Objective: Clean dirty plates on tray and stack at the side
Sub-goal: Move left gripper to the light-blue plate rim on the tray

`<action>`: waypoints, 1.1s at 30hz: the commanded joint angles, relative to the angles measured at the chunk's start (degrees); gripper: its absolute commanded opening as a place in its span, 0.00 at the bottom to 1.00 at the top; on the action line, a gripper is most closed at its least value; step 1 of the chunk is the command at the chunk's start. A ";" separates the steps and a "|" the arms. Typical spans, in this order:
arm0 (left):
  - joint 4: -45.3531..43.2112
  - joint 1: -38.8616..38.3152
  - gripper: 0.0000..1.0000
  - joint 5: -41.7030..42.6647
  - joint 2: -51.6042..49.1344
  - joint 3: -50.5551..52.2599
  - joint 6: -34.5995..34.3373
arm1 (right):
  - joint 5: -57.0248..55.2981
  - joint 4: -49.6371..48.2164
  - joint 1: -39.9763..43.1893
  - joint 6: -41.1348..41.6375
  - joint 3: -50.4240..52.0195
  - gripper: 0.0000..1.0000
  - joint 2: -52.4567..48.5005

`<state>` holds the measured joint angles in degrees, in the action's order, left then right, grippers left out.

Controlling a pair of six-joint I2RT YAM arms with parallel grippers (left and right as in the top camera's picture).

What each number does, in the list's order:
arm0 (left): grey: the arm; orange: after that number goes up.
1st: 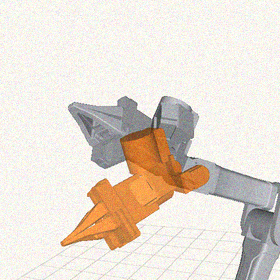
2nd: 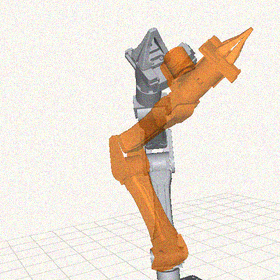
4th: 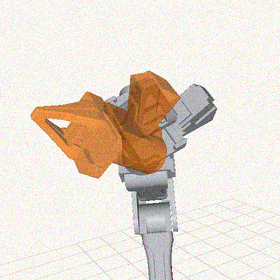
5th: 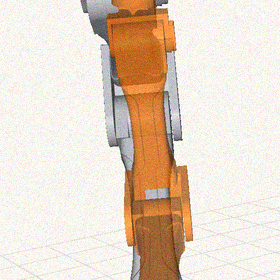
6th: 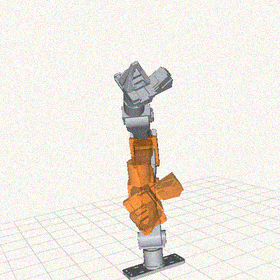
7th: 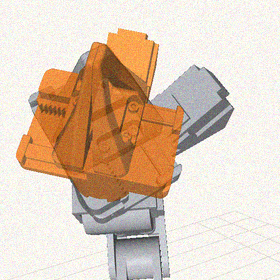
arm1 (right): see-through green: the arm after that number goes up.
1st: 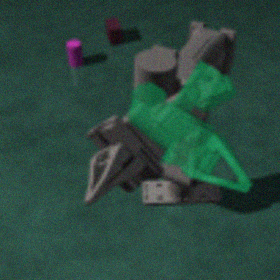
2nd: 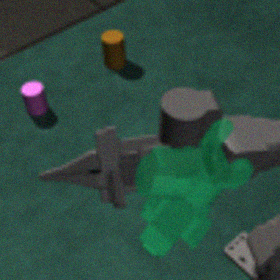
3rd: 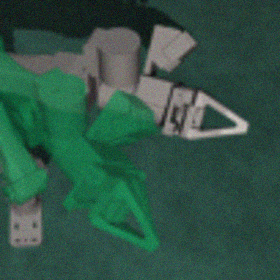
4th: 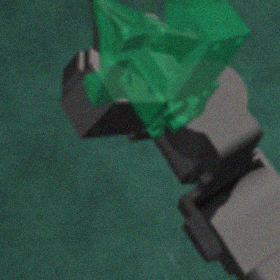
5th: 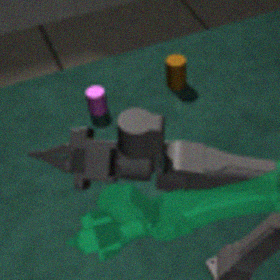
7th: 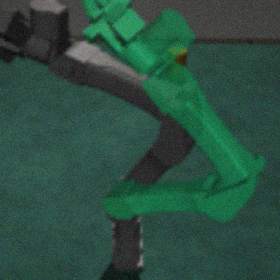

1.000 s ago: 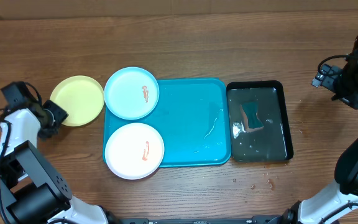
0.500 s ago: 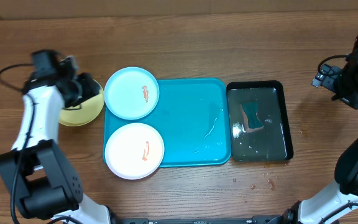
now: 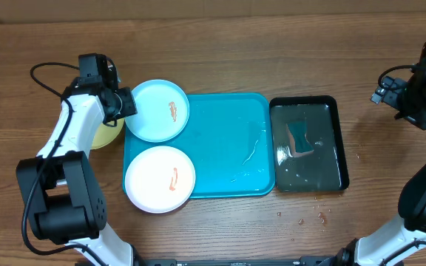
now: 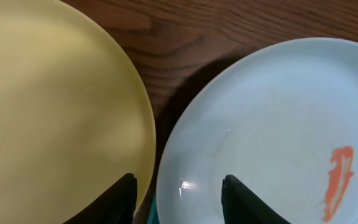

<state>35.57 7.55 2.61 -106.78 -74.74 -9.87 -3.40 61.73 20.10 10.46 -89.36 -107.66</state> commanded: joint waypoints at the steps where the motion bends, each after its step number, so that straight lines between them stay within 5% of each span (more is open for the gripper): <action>1: -0.28 0.26 0.45 -1.51 -1.77 -0.35 1.09 | -0.11 -0.13 -0.09 0.04 -1.22 1.00 0.28; 8: -1.09 -0.09 0.39 -1.55 -5.14 -0.26 1.11 | -0.11 -0.13 -0.09 0.04 -1.22 1.00 0.28; 13: -1.57 -0.09 0.21 -1.42 -5.62 -0.26 1.09 | -0.11 -0.13 -0.09 0.04 -1.22 1.00 0.28; 23: -0.94 -0.09 0.04 3.30 -5.57 -1.44 1.11 | -0.11 -0.13 -0.09 0.04 -1.22 1.00 0.28; 33: 6.54 -0.20 0.04 5.51 -4.74 -7.72 1.11 | -0.11 -0.13 -0.09 0.04 -1.22 1.00 0.28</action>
<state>41.04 7.57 6.44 -111.90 -80.47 -8.95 -3.38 61.73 20.10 10.48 -89.36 -107.66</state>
